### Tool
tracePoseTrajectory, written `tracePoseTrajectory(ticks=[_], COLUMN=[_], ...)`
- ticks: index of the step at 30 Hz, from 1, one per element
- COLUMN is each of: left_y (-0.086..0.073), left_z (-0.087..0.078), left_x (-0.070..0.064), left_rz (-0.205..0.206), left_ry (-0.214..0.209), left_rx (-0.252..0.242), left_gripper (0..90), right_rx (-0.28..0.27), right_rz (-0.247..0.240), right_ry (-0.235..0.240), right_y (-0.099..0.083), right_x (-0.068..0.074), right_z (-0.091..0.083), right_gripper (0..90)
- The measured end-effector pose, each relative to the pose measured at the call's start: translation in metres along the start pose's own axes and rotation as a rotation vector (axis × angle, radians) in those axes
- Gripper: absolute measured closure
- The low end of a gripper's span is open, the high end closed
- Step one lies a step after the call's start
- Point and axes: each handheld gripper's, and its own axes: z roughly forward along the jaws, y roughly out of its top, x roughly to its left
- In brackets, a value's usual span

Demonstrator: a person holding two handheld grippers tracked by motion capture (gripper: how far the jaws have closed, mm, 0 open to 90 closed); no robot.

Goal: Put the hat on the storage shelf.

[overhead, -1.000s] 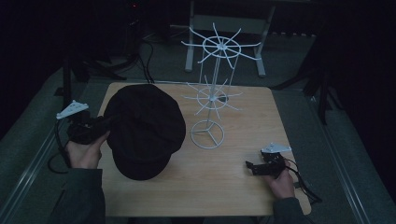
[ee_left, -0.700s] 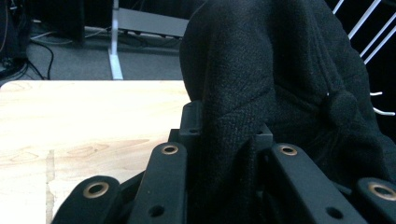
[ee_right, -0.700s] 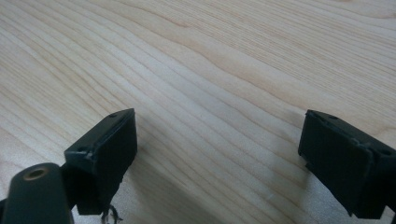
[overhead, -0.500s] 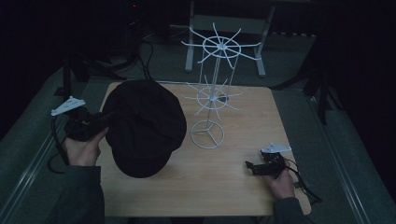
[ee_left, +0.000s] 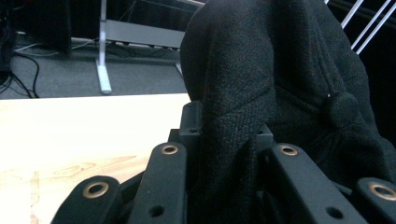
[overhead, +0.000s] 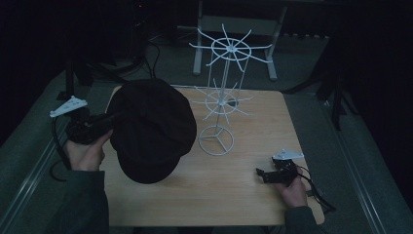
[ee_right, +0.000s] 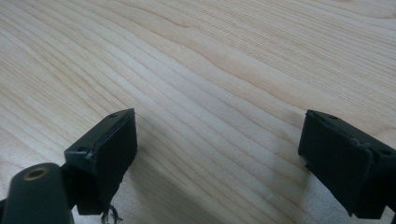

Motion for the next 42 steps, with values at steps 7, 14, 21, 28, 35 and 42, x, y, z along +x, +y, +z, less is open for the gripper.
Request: tracePoseTrajectory(ticks=[7,14,21,28,35,42], left_y=[0.005,0.009,0.013,0.017,0.018,0.020], left_z=[0.000,0.001,0.002,0.002,0.006,0.007], left_x=[-0.003,-0.005,-0.007,-0.009,-0.011,-0.012], left_rz=[0.001,0.009,0.010,0.009,0.004,-0.005], left_ry=[-0.018,-0.031,-0.045,-0.060,-0.081,-0.105], left_rx=[-0.007,-0.007,-0.015,-0.022,-0.025,-0.040], left_gripper=[76.3,76.3,76.3,76.2,76.1,76.1], right_rx=[0.000,0.000,0.000,0.000,0.000,0.000], right_rz=[0.000,0.000,0.000,0.000,0.000,0.000], right_ry=[0.000,0.000,0.000,0.000,0.000,0.000], right_y=[0.000,0.000,0.000,0.000,0.000,0.000], right_x=[0.000,0.000,0.000,0.000,0.000,0.000], right_z=[0.000,0.000,0.000,0.000,0.000,0.000], right_gripper=[11.4,11.5,11.4,11.5,11.5,11.5])
